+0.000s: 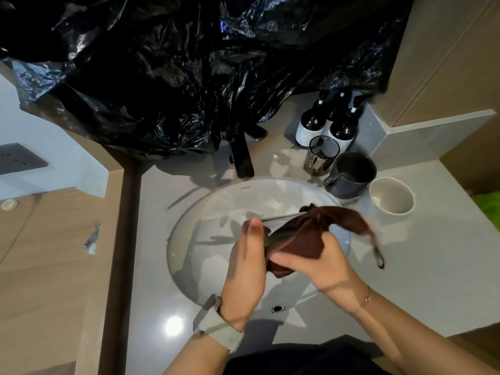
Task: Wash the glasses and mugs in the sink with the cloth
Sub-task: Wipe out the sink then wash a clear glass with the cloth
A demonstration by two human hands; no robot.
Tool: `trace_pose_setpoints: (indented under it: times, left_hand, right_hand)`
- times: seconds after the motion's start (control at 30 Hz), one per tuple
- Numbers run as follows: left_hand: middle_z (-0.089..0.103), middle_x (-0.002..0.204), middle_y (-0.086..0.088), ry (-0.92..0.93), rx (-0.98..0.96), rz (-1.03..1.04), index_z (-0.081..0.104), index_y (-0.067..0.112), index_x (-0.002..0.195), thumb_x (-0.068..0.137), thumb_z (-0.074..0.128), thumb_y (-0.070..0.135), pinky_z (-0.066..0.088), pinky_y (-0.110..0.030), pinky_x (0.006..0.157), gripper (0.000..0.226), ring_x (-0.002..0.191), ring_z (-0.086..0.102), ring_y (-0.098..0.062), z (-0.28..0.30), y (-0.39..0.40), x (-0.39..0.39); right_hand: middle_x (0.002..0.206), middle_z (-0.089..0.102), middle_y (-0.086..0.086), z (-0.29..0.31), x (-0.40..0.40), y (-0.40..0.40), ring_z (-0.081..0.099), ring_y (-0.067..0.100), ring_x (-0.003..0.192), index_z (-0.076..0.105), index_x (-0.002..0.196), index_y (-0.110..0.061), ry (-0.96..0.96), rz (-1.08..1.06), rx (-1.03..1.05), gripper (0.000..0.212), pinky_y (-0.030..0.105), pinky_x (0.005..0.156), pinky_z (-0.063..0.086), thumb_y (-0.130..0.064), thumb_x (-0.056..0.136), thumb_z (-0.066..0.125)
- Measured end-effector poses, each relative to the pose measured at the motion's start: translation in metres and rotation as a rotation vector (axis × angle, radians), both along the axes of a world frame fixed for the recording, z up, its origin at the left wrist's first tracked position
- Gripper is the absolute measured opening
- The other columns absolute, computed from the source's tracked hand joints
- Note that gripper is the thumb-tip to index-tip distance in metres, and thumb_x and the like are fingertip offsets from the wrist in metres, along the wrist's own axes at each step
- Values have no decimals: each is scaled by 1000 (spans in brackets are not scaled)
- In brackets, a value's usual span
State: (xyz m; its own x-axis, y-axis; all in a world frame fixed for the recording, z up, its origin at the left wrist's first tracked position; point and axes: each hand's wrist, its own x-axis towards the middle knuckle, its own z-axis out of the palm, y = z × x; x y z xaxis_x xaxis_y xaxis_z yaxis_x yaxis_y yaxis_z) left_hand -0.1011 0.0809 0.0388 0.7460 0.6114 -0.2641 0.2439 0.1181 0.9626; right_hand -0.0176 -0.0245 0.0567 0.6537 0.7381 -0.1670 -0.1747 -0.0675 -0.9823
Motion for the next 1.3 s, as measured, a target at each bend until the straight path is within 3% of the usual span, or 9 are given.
trace_pose_setpoints:
  times: [0.17, 0.43, 0.57, 0.67, 0.83, 0.97, 1.07, 1.17, 1.3]
  left_hand:
    - [58, 72, 3, -60, 482, -8, 48, 22, 97, 94, 29, 55, 49, -37, 65, 38, 70, 59, -14, -16, 1, -11]
    - [70, 70, -2, 215, -282, 7, 67, 7, 99, 93, 35, 63, 46, -22, 53, 65, 57, 63, -9, 9, 14, -2]
    - [66, 76, 0, -53, 298, 72, 55, 18, 94, 97, 34, 55, 50, -29, 65, 42, 70, 65, -12, 5, 4, -7]
    - [61, 76, 4, -86, 499, 18, 52, 21, 98, 93, 35, 53, 48, -34, 69, 36, 73, 61, -14, -9, 1, -14]
    - [69, 76, 7, -9, 11, -76, 65, 21, 94, 100, 20, 63, 49, -24, 66, 62, 75, 66, -14, 0, 2, -10]
    - [75, 90, -18, 101, -359, -25, 74, 17, 90, 97, 27, 68, 54, -47, 80, 70, 88, 71, -36, 4, 9, -4]
    - [72, 86, -13, -39, -60, 115, 63, 12, 98, 97, 34, 60, 56, -41, 69, 56, 77, 68, -25, 4, 0, -7]
    - [59, 80, 9, -118, 480, 71, 53, 19, 106, 96, 33, 51, 44, -16, 68, 39, 74, 60, -6, -2, -2, -14]
    - [56, 77, 12, -85, 610, 15, 50, 21, 115, 96, 32, 52, 41, -12, 64, 40, 75, 58, -4, -5, 0, -22]
  right_hand:
    - [88, 74, 13, 4, 10, 7, 71, 22, 82, 75, 87, -11, 478, 39, -101, 26, 35, 78, 56, -23, 64, 75]
    - [84, 77, 2, -6, -10, 5, 73, 15, 80, 76, 88, -13, -95, 21, -55, 23, 24, 72, 56, -3, 69, 84]
    - [73, 74, 7, 14, -5, 14, 71, 14, 69, 74, 75, -9, 274, -100, 9, 10, 21, 59, 55, 0, 77, 71]
    - [90, 74, 17, 12, -1, 9, 71, 22, 83, 76, 84, -9, 479, -139, -87, 13, 32, 74, 59, -20, 77, 73]
    - [80, 75, 8, 4, -12, 5, 72, 18, 76, 77, 77, -12, 250, -196, -79, 1, 28, 69, 59, -11, 76, 77]
    - [87, 77, 1, -4, -23, 4, 73, 18, 86, 77, 88, -19, -165, -140, -99, 20, 34, 79, 58, -24, 71, 84]
    - [77, 75, 3, 11, -20, 13, 72, 15, 74, 74, 82, -8, 105, -195, 7, 7, 24, 67, 57, -4, 77, 77]
    - [74, 73, 7, 21, -14, 18, 70, 14, 67, 73, 84, -8, 439, -291, -67, 12, 22, 58, 53, -20, 81, 73]
    - [74, 74, 8, 20, -15, 19, 71, 18, 65, 74, 86, -11, 481, -352, -124, 22, 27, 56, 50, -33, 81, 72]
